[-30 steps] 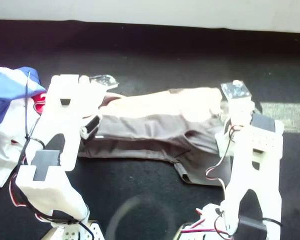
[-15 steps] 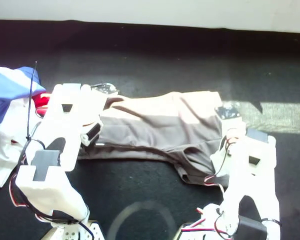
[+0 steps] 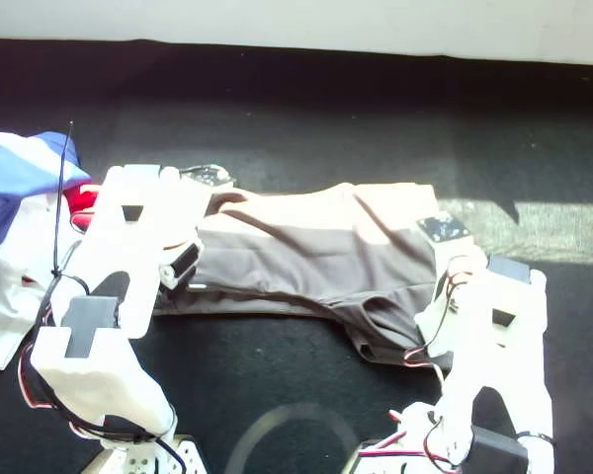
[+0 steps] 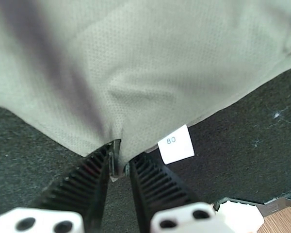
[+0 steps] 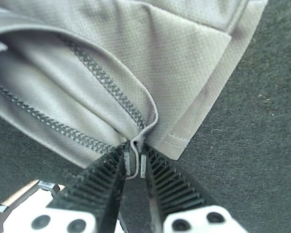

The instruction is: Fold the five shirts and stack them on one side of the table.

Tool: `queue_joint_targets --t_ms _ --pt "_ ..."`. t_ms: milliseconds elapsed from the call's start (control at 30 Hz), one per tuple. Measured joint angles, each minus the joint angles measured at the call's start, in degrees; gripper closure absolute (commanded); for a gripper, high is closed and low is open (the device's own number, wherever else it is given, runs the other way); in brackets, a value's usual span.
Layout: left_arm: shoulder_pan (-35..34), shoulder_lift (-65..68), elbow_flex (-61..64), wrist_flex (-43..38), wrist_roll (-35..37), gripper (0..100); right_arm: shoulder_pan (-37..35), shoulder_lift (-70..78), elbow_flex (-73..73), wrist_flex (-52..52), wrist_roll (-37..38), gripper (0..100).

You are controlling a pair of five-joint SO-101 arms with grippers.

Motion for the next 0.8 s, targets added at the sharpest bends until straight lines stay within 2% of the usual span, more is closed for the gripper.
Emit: queue_joint_targets --t_ms 400,633,800 --pt "0.0 0.0 0.2 3.5 -3.5 98 0.0 0.0 0.0 0.4 0.4 98.3" --pt "-0.1 0.0 -1.9 4.7 -3.7 79 0.0 0.0 -0.1 0.4 0.4 75.5" --pt "-4.0 0.0 -13.7 8.9 -3.7 79 -2.3 0.0 -7.3 6.4 0.4 75.4"
